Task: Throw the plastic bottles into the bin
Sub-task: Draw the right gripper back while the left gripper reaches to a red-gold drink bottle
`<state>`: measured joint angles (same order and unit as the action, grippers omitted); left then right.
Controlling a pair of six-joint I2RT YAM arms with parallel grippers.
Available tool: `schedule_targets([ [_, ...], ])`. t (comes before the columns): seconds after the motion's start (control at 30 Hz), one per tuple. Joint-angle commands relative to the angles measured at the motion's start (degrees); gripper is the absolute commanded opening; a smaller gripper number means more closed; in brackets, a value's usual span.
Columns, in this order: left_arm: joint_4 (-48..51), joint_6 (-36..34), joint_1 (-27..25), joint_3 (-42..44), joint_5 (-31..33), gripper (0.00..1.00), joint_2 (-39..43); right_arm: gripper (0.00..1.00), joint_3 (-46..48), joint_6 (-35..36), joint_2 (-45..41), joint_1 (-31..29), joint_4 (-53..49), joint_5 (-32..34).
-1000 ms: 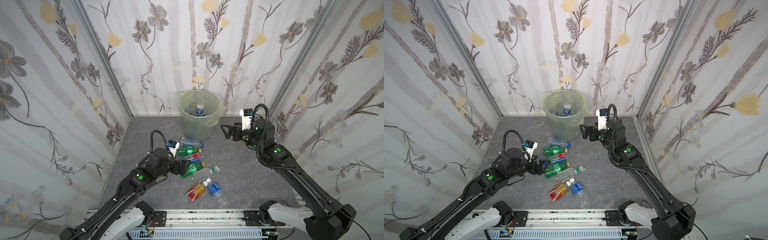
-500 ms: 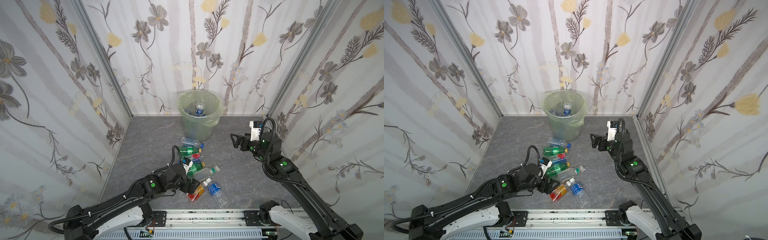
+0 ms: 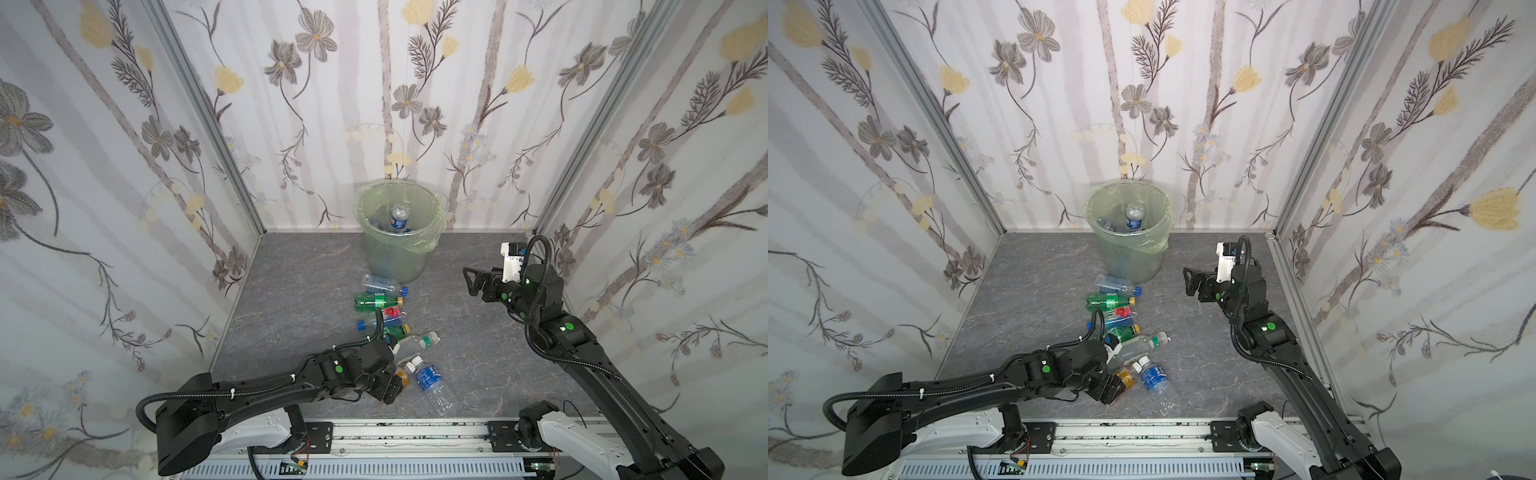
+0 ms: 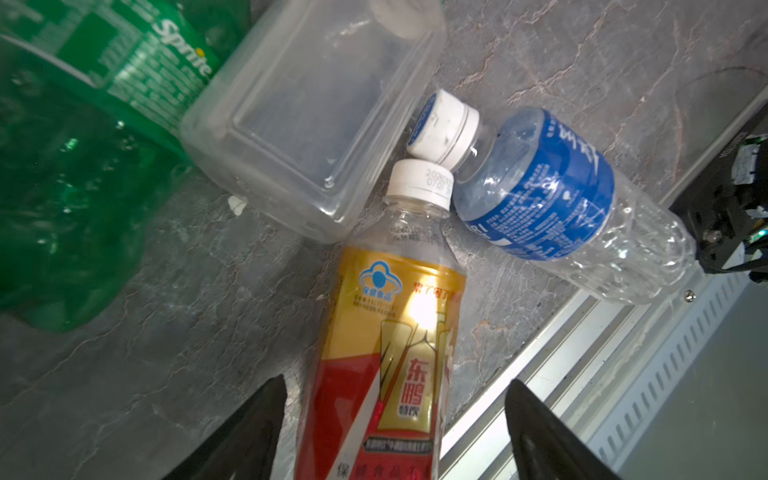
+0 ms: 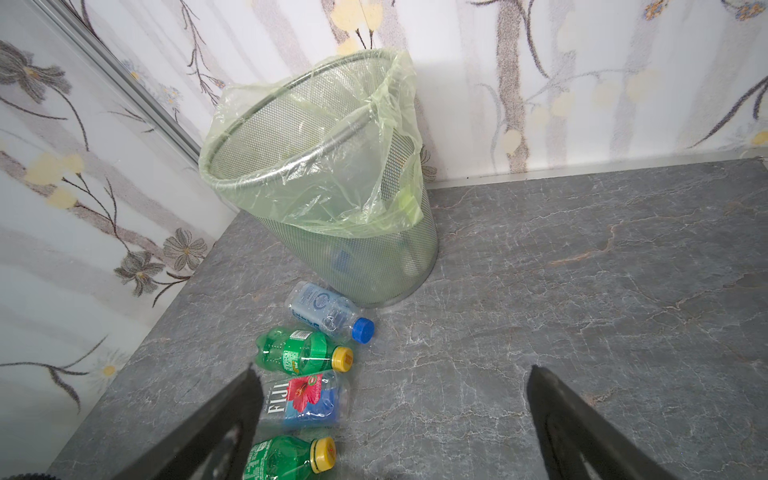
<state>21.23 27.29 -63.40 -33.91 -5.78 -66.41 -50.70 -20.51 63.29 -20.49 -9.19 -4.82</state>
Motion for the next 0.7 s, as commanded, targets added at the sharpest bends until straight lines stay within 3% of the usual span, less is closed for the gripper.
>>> schedule_targets([
  [0.0, -4.03, -1.05, -0.15, 0.62, 1.09, 0.83, -1.70, 1.00, 0.39, 0.28, -0.49, 0.24, 1.83, -0.72],
  [0.67, -9.28, -1.01, -0.25, 4.20, 3.48, 0.60, -7.46, 1.00, 0.22, 1.09, -1.27, 1.42, 0.85, -0.87],
])
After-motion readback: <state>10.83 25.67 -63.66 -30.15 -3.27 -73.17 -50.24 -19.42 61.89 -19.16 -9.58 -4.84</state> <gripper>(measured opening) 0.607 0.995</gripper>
